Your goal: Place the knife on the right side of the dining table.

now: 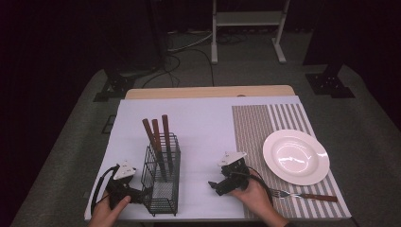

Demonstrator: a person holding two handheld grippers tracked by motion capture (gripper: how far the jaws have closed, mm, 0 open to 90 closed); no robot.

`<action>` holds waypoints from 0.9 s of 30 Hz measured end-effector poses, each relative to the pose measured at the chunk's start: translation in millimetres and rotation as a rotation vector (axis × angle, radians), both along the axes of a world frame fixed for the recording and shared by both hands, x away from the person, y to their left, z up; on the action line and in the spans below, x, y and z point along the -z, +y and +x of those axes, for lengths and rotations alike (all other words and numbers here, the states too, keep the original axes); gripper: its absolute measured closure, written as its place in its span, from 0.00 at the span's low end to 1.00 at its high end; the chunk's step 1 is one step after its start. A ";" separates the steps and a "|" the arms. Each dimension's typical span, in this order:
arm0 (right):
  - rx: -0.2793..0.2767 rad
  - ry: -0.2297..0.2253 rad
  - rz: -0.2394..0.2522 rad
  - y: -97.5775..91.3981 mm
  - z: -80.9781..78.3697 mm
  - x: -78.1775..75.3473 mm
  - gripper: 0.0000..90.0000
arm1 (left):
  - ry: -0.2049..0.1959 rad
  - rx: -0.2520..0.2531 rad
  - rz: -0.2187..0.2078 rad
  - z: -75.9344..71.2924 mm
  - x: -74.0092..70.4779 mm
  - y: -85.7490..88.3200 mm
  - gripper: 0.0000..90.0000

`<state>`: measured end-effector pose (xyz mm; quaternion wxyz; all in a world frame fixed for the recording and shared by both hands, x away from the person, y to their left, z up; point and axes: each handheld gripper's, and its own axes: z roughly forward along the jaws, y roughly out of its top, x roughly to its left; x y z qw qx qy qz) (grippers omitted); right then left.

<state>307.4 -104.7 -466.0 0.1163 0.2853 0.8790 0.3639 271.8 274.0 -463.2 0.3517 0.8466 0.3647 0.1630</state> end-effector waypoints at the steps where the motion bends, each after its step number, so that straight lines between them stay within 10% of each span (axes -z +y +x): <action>1: 0.000 0.001 0.000 0.0 0.0 0.0 0.01 | 0.000 0.000 0.000 0.0 0.0 0.0 0.00; 27: -0.026 0.038 0.098 4.6 17.8 -34.1 0.28 | 0.001 0.000 0.002 -0.3 -0.1 0.0 0.00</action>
